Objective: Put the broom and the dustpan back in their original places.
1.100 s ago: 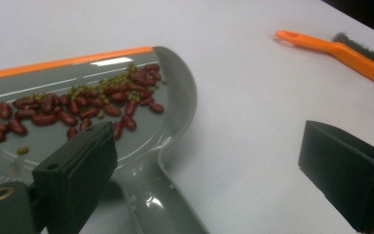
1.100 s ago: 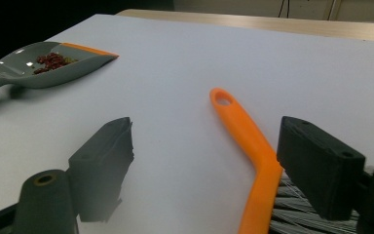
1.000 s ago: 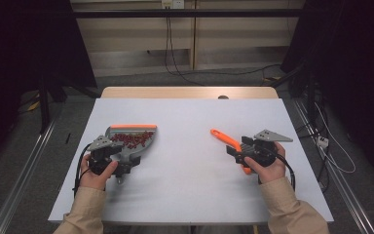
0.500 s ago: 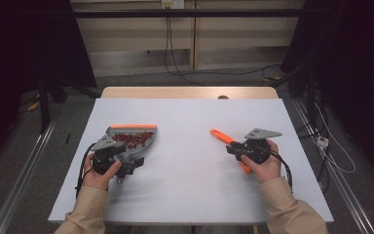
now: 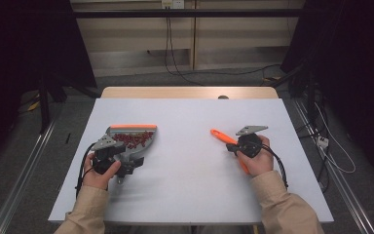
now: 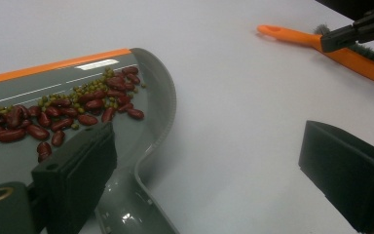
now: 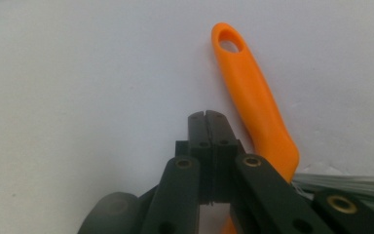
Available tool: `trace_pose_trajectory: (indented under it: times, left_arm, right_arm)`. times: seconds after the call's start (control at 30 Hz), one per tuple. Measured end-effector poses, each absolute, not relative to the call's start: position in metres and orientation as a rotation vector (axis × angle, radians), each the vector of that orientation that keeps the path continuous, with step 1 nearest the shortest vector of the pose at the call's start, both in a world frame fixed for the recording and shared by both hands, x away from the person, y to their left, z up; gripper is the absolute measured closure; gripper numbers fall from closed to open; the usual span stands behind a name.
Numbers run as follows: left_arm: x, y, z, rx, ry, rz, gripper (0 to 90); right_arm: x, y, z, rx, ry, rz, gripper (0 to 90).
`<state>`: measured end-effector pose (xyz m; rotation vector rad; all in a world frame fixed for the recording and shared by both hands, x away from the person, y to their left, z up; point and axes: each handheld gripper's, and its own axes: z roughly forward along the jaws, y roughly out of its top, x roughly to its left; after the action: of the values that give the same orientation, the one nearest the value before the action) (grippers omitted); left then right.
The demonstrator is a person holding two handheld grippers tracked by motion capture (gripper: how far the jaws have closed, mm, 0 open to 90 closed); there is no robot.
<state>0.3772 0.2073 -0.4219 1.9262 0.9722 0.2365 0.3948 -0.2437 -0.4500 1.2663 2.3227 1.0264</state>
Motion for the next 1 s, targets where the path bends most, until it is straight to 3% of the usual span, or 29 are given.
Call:
trace_pose_trajectory:
  times: [1.0]
  left_arm:
    - [0.378,0.211,-0.423,1.926,0.982,0.233,6.8]
  right_arm:
    - [0.405,-0.252,-0.458,1.244,2.312,0.848,90.0]
